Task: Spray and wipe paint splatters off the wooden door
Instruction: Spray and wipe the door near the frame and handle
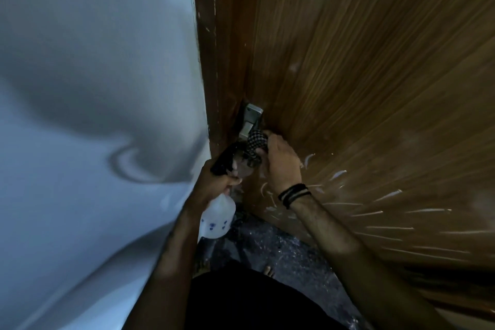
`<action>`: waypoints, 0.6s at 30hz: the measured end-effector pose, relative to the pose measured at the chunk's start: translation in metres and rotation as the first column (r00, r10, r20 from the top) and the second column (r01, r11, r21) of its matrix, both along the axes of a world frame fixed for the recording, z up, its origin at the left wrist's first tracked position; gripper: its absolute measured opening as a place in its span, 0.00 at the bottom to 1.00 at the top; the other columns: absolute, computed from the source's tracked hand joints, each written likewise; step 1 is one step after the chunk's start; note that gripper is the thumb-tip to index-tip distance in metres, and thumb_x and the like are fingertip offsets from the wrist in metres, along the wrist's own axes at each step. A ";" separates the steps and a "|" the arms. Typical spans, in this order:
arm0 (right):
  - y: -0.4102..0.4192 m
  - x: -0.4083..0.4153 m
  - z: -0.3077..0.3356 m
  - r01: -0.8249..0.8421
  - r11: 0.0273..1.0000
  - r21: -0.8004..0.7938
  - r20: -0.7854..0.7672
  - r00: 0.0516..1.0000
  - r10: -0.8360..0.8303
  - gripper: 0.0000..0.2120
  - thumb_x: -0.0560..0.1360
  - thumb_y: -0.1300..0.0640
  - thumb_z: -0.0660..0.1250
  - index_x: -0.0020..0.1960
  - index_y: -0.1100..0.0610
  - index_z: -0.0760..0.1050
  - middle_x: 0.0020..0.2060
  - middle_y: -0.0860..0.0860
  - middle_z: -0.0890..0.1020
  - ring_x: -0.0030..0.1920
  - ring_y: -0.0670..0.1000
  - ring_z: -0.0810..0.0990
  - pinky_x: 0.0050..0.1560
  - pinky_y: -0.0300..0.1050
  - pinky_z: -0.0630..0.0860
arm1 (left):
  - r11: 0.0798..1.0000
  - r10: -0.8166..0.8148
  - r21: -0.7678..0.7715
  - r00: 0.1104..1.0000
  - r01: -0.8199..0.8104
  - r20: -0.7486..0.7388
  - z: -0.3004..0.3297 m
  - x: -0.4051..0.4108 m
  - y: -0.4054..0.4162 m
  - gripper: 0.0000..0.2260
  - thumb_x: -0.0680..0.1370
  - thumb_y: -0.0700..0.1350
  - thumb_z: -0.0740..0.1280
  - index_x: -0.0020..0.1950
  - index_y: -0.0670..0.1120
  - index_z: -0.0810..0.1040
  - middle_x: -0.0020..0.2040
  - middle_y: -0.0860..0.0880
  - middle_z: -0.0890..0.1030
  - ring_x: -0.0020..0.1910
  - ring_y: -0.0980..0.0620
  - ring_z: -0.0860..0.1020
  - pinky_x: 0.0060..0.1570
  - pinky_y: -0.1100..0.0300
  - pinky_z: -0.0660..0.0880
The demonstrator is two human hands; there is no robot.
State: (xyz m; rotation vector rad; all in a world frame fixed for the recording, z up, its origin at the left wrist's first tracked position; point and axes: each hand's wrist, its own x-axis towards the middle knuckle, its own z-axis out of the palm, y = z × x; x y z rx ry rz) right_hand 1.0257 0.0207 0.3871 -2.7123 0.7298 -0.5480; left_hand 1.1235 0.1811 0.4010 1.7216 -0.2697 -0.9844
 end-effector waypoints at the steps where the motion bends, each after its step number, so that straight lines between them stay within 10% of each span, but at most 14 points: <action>1: 0.003 0.010 0.003 -0.007 1.000 0.001 -0.027 1.000 0.007 0.19 0.82 0.50 0.62 0.67 0.60 0.69 0.53 0.59 0.79 0.48 0.60 0.80 0.45 0.54 0.78 | 1.000 0.001 -0.004 1.000 -0.001 -0.005 0.000 -0.002 0.000 0.12 0.71 0.29 0.74 0.42 0.45 0.79 0.35 0.49 0.81 0.28 0.50 0.74 0.29 0.59 0.73; 12: -0.013 -0.029 0.003 -0.037 0.876 0.481 0.233 0.969 -0.087 0.15 0.80 0.49 0.67 0.58 0.58 0.70 0.47 0.48 0.80 0.46 0.47 0.80 0.42 0.37 0.74 | 0.998 -0.028 -0.051 0.999 0.027 -0.035 0.001 -0.012 -0.002 0.13 0.72 0.29 0.73 0.42 0.47 0.78 0.35 0.52 0.81 0.31 0.57 0.78 0.29 0.64 0.73; 15: 0.000 -0.021 -0.002 -0.114 0.432 0.895 0.271 0.907 -0.323 0.18 0.78 0.48 0.69 0.60 0.59 0.72 0.52 0.56 0.81 0.54 0.53 0.81 0.55 0.53 0.79 | 0.998 -0.023 -0.053 1.000 0.022 -0.014 -0.006 -0.009 0.005 0.13 0.72 0.29 0.73 0.43 0.47 0.78 0.35 0.52 0.81 0.31 0.56 0.77 0.30 0.62 0.73; 18: 0.010 -0.012 0.003 -0.216 0.065 0.974 0.218 0.827 -0.518 0.16 0.77 0.52 0.71 0.62 0.55 0.75 0.59 0.58 0.81 0.60 0.59 0.80 0.61 0.62 0.77 | 0.998 -0.031 -0.056 0.999 0.032 0.026 -0.007 -0.009 0.010 0.12 0.72 0.29 0.73 0.45 0.45 0.78 0.37 0.50 0.81 0.30 0.58 0.76 0.31 0.65 0.73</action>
